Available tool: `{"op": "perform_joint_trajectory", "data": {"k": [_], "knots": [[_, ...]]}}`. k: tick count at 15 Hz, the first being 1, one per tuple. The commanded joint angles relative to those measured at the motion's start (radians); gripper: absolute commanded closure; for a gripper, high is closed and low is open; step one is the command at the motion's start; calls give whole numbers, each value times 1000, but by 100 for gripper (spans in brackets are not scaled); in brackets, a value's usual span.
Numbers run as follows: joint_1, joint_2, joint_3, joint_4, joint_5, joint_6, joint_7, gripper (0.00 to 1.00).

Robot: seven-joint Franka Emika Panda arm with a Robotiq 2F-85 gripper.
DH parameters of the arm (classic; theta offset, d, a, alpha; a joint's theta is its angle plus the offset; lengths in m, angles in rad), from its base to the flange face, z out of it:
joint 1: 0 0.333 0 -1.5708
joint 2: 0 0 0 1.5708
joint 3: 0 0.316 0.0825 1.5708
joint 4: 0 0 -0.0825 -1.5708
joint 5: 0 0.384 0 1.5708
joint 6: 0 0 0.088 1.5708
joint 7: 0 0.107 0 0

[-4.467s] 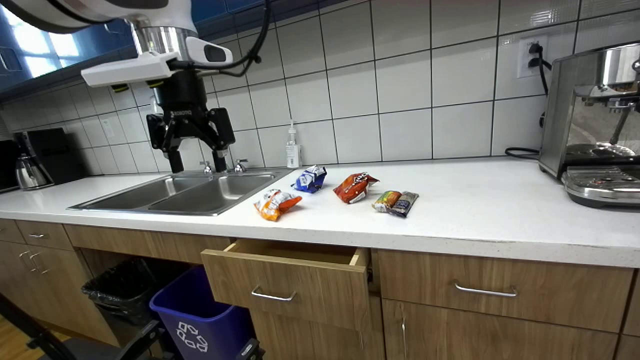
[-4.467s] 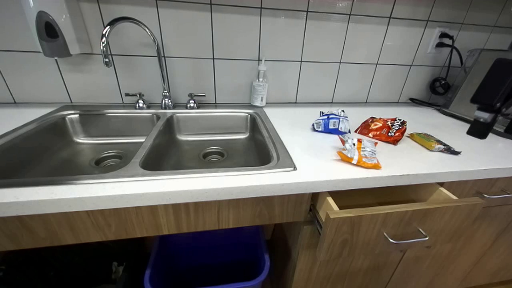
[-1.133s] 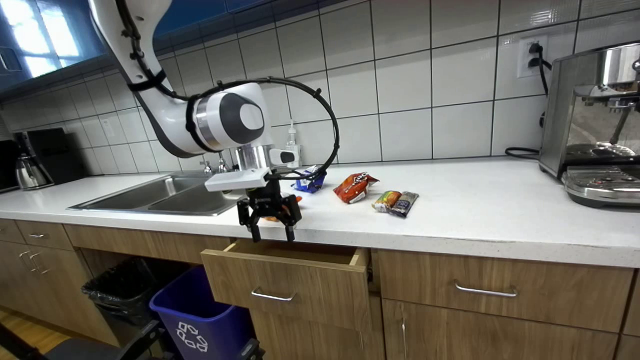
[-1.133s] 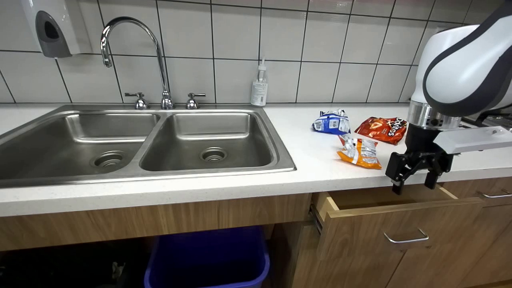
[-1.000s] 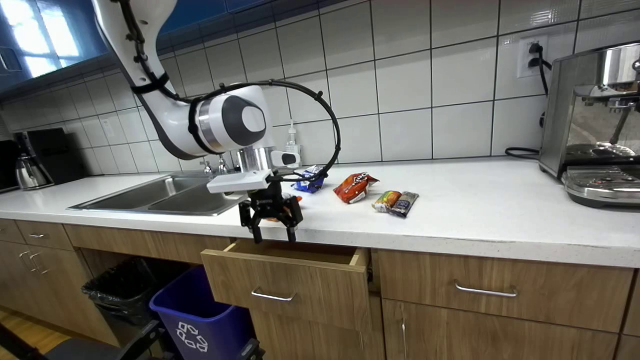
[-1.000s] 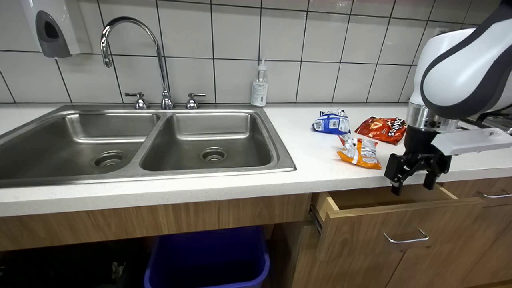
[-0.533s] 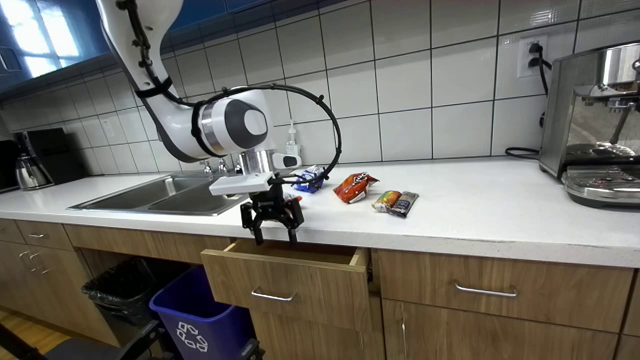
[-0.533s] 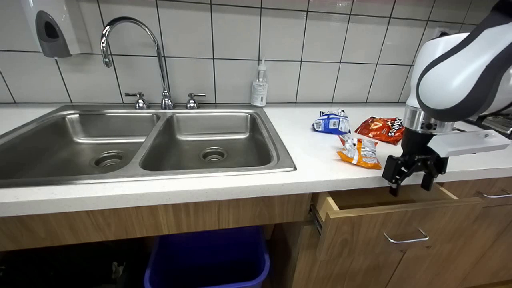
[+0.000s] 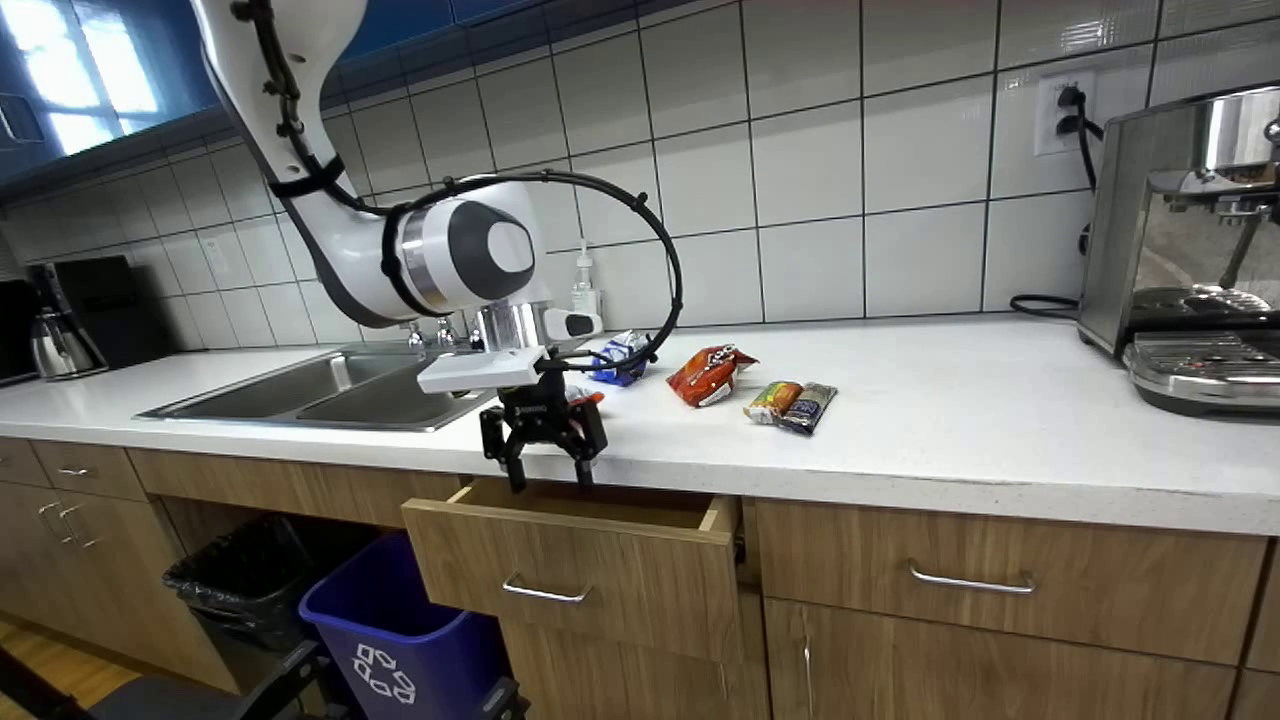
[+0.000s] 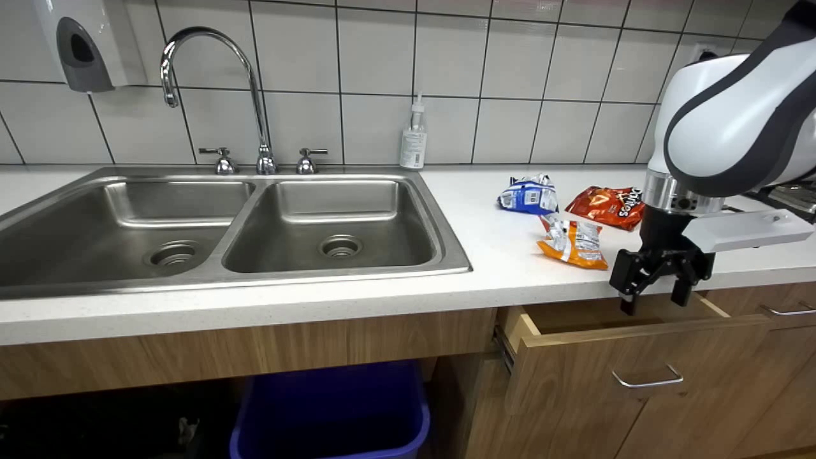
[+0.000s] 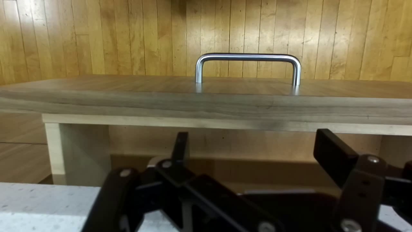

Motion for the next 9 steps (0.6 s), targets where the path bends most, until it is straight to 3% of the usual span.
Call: {"op": "perform_joint_trajectory", "data": {"k": [1,9], "knots": [[19,1,-12,-34,-36,64,40,0],[53,46,-54,-75,-65,246,70,0]]}}
